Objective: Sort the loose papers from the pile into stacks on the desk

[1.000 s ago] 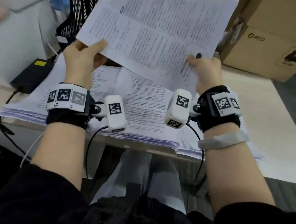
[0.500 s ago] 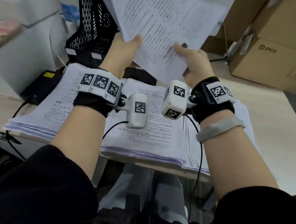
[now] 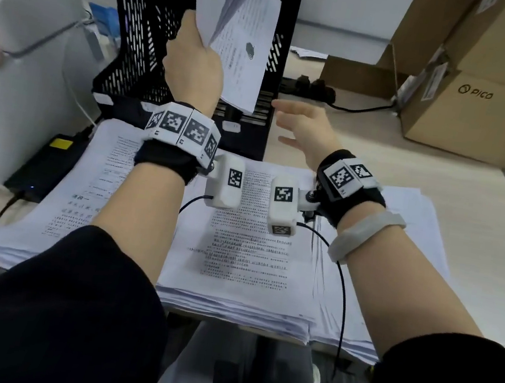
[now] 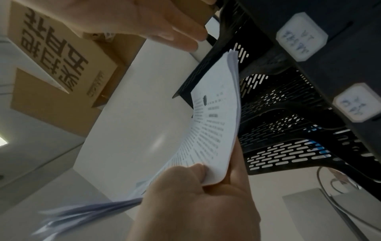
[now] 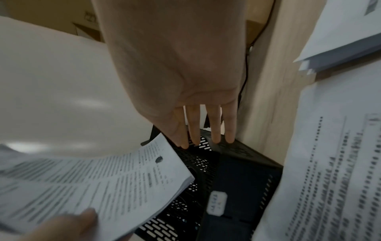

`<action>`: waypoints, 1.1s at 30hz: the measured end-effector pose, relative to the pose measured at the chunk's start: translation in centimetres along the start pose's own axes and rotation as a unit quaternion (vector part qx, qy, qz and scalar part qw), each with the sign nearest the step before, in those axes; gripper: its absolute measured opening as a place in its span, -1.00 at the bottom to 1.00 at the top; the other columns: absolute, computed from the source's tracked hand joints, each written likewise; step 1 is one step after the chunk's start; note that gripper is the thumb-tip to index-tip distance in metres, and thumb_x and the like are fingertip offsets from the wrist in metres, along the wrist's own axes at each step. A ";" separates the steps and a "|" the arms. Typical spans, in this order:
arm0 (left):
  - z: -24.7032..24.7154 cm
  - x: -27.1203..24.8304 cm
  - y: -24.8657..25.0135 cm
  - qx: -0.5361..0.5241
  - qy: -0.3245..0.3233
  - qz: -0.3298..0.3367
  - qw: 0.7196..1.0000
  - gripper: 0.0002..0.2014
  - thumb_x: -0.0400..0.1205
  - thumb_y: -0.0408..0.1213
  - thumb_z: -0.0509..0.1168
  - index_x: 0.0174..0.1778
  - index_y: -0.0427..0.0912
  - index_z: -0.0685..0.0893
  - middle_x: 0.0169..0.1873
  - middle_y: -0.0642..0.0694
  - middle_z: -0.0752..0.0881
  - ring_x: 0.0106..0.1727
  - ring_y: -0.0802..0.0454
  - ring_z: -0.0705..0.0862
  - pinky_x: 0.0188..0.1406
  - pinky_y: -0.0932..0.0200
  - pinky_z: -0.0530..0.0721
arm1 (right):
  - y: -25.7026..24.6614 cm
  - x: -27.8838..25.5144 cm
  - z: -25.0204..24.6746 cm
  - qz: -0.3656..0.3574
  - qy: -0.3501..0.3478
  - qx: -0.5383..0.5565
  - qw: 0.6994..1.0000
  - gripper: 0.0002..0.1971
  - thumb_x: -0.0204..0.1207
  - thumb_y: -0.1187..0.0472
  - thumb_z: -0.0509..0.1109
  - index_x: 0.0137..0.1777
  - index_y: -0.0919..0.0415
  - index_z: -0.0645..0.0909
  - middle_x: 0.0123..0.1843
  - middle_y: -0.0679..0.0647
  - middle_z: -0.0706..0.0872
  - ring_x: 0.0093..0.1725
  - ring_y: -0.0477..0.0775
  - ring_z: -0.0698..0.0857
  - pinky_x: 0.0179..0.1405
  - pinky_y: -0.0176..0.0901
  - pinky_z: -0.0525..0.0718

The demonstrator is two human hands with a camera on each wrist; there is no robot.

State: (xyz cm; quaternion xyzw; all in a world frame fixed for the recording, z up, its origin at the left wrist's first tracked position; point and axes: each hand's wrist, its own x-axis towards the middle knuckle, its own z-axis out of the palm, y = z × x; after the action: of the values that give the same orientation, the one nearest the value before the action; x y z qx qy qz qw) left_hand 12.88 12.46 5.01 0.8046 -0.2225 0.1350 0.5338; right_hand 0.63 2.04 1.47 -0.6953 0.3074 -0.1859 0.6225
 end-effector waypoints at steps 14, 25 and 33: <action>6.0 0.6 -0.7 0.208 -0.135 0.023 0.969 -0.63 0.63 -0.43 0.03 0.37 -0.28 0.42 0.23 -0.37 0.61 0.24 -0.39 0.58 0.12 -0.17 0.52 | 2.2 2.4 -0.6 0.007 -0.046 -0.056 0.997 -0.62 0.63 0.34 0.24 0.43 0.12 0.54 0.47 0.04 0.54 0.42 0.05 0.52 0.30 0.01 0.61; 8.5 0.1 -2.7 0.218 -0.199 0.028 0.955 -0.71 0.63 -0.36 0.10 0.23 -0.26 0.57 0.13 -0.32 0.69 0.17 -0.33 0.63 -0.06 -0.06 0.53 | 2.5 2.4 -0.8 0.000 -0.080 -0.077 0.994 -0.59 0.64 0.37 0.20 0.47 0.15 0.49 0.59 -0.17 0.39 0.52 -0.03 0.42 0.32 0.00 0.58; 5.2 -1.3 -1.9 0.141 -0.240 0.021 0.960 -0.48 0.40 -0.14 0.47 0.29 -0.11 0.58 0.19 -0.17 0.69 0.25 -0.19 0.62 0.11 -0.05 0.66 | 1.7 0.3 -1.1 -0.015 -0.070 -0.097 0.993 -0.67 0.62 0.34 0.24 0.35 0.15 0.57 0.36 0.04 0.63 0.15 -0.04 0.65 0.22 0.01 0.67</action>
State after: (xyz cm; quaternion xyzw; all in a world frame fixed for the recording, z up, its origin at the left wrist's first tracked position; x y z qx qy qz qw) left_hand 12.58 8.63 0.84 0.8753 -0.3401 -0.0209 0.3431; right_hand -0.22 0.97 -0.01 -0.7678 0.2696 -0.1156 0.5695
